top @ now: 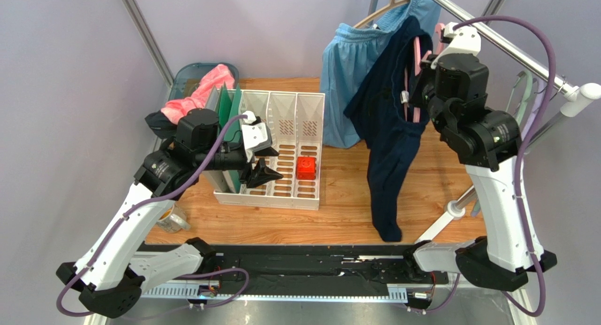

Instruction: Place the shorts on the hanger

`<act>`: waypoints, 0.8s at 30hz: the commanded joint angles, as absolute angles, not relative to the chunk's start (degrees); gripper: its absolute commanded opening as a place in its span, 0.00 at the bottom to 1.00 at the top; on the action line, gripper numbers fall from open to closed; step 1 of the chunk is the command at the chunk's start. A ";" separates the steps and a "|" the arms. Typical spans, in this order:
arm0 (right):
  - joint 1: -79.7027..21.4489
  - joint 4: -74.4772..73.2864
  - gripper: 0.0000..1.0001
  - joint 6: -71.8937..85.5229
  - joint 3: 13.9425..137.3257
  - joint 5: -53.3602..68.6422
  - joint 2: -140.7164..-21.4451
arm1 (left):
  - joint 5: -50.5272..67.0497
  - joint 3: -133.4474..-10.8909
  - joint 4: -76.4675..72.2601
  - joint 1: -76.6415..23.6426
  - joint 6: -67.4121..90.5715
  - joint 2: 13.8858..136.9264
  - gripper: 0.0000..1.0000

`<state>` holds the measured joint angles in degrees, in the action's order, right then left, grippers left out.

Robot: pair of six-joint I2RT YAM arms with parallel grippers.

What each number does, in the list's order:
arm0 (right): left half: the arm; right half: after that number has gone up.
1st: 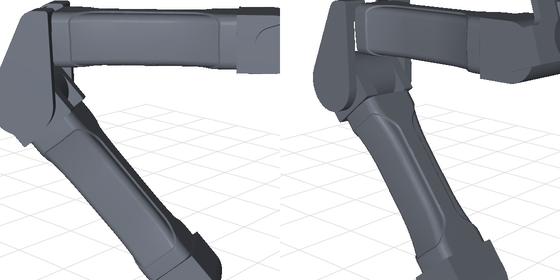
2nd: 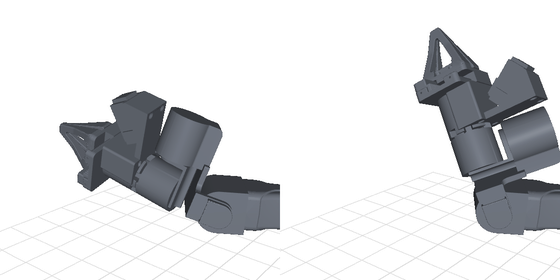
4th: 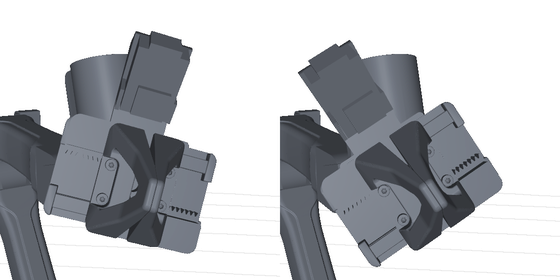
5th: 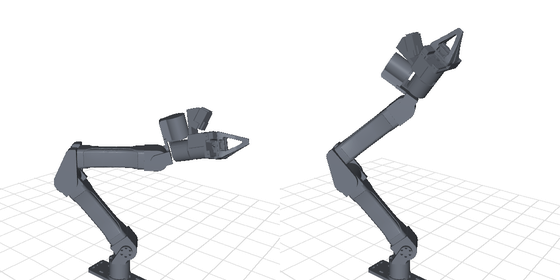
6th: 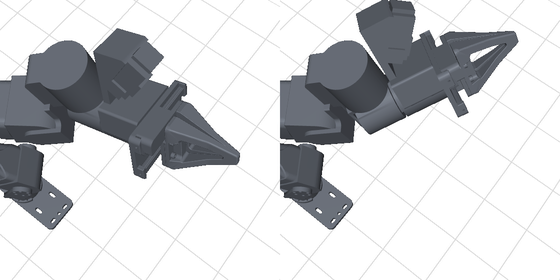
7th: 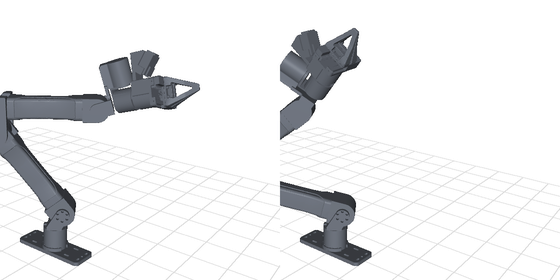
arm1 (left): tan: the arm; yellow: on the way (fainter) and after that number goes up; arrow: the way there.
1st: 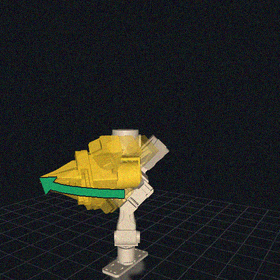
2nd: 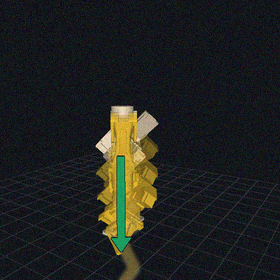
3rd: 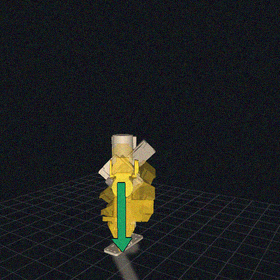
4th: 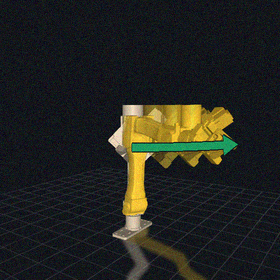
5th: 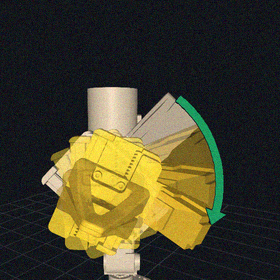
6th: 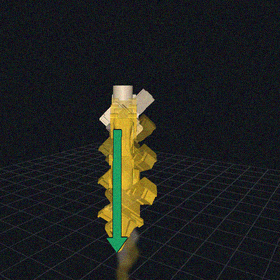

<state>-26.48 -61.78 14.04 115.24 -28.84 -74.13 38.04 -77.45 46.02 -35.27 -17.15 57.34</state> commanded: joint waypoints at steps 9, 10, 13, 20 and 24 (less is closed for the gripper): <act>-34.72 -28.22 0.00 7.29 120.04 -66.16 -86.91 | 39.73 -75.15 41.84 -35.51 -14.85 55.02 0.65; -34.63 -27.60 0.00 7.73 120.58 -67.40 -87.79 | 39.81 -75.06 41.75 -35.51 -14.85 54.85 0.65; -34.63 -26.81 0.00 9.31 122.52 -71.53 -90.78 | 39.99 -74.97 41.75 -35.60 -15.12 54.49 0.65; -33.05 -25.23 0.00 11.16 128.58 -77.16 -97.38 | 40.34 -73.57 41.48 -35.60 -15.56 53.96 0.65; -32.26 -24.87 0.00 12.39 130.52 -79.45 -99.40 | 40.43 -72.77 41.49 -35.60 -15.29 53.61 0.65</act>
